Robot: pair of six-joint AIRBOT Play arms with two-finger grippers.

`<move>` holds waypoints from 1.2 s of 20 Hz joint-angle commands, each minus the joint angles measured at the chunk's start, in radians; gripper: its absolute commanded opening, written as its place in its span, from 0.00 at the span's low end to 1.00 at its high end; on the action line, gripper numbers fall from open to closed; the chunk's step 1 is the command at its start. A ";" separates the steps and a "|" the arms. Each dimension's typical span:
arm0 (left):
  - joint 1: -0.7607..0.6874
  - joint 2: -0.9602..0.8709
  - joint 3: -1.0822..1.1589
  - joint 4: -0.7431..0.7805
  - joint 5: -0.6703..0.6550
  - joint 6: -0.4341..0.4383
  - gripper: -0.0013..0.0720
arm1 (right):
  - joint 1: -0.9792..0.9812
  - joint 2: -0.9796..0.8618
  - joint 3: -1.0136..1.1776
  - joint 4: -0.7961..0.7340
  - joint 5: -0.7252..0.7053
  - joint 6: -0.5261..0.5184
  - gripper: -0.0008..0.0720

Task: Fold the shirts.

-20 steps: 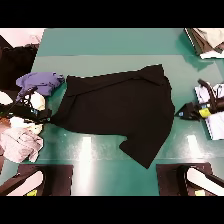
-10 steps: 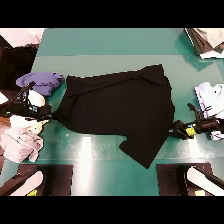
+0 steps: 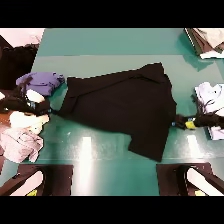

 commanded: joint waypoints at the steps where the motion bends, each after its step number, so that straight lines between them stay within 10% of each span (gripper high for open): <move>1: 0.001 0.001 0.231 -0.119 0.037 -0.005 0.05 | -0.015 0.115 0.220 0.102 -0.029 0.005 0.04; 11: 0.001 0.035 1.303 -0.159 0.000 -0.005 0.05 | -0.159 0.205 1.264 0.160 -0.121 0.010 0.04; 17: 0.001 0.229 1.306 -0.158 0.085 -0.005 0.05 | -0.334 0.206 1.543 0.121 -0.004 0.105 0.04; 24: 0.001 0.229 0.961 -0.168 -0.063 -0.051 0.05 | -0.351 0.147 1.351 0.097 0.252 0.125 0.03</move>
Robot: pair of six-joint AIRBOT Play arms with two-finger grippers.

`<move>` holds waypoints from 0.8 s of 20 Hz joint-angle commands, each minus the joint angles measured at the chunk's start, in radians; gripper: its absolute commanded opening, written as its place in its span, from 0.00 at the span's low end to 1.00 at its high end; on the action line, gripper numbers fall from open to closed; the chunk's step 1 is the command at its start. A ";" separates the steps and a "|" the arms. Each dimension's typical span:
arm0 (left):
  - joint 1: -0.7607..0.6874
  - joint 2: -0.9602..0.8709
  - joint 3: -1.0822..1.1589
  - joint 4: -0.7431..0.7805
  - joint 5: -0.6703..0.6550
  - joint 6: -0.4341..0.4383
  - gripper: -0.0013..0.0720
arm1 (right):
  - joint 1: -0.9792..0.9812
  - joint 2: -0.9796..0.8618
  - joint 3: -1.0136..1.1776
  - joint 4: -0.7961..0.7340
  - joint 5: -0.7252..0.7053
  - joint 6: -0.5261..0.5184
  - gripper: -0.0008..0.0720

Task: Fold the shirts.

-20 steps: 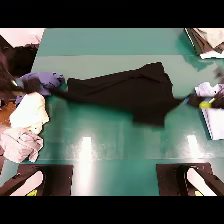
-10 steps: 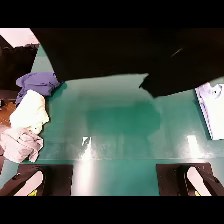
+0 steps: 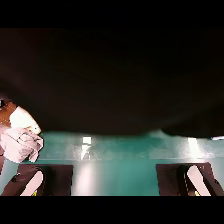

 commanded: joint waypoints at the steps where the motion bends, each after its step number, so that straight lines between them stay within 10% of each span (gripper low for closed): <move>1: 0.000 -0.015 -0.274 0.003 -0.085 -0.016 0.05 | 0.020 -0.081 -0.080 -0.012 0.168 0.011 0.03; 9: -0.077 -0.363 -0.784 0.003 0.035 0.061 0.05 | 0.497 -0.601 -0.192 -0.457 0.418 0.108 0.03; 16: -0.152 -0.608 -0.735 -0.014 0.533 0.152 0.05 | 0.565 -0.895 -0.168 -0.457 0.078 0.150 0.03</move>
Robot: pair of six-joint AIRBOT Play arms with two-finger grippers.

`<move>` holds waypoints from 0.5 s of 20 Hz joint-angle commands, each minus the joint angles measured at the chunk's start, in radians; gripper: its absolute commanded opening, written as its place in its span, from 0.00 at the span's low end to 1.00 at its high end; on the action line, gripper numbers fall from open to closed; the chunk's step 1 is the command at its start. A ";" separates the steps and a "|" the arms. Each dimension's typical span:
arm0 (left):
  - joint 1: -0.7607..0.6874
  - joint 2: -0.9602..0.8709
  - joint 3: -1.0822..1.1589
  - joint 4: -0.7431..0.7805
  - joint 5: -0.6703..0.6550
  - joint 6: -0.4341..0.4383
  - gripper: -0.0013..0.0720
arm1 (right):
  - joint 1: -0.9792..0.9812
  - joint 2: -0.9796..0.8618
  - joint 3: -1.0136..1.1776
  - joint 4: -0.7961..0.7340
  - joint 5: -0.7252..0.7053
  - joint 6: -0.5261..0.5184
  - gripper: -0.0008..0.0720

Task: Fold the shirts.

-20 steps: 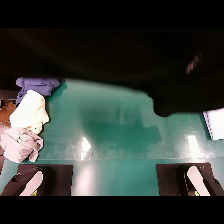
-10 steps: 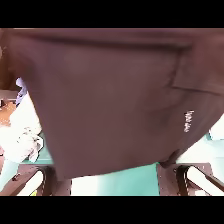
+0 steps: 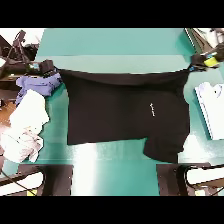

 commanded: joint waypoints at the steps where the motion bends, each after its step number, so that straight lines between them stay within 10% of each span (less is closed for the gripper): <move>1: -0.022 -0.101 0.043 -0.004 0.249 0.047 0.05 | 0.025 -0.106 0.009 -0.014 -0.208 0.032 0.03; 10: -0.022 -0.188 0.121 0.003 0.207 0.139 0.05 | 0.017 -0.106 0.007 -0.079 -0.436 0.032 0.03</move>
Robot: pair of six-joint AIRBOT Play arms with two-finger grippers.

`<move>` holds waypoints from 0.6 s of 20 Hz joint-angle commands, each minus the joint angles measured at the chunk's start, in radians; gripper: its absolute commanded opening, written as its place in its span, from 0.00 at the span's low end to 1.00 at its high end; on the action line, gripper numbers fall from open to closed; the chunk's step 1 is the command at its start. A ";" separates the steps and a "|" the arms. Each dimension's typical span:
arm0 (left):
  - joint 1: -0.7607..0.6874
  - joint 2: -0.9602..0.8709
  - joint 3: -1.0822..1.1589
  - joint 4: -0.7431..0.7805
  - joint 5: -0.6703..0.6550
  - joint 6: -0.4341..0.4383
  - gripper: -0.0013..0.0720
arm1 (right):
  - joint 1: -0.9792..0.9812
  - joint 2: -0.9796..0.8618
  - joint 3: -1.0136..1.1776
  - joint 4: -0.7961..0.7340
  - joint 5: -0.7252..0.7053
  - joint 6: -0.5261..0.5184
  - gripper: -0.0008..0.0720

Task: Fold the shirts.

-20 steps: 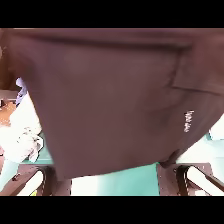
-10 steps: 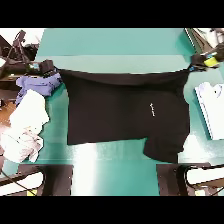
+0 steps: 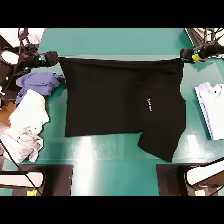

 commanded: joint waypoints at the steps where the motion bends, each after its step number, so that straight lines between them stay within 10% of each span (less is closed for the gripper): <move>1: -0.001 -0.017 0.010 0.008 -0.086 0.059 0.05 | 0.001 -0.004 0.000 -0.061 0.001 0.003 0.03; 6: -0.001 -0.018 -0.036 0.124 -0.320 0.059 0.05 | -0.001 0.000 -0.019 -0.185 0.228 -0.003 0.03; 12: -0.001 -0.018 -0.192 0.129 -0.283 0.059 0.05 | -0.014 0.062 -0.264 -0.197 0.226 -0.002 0.03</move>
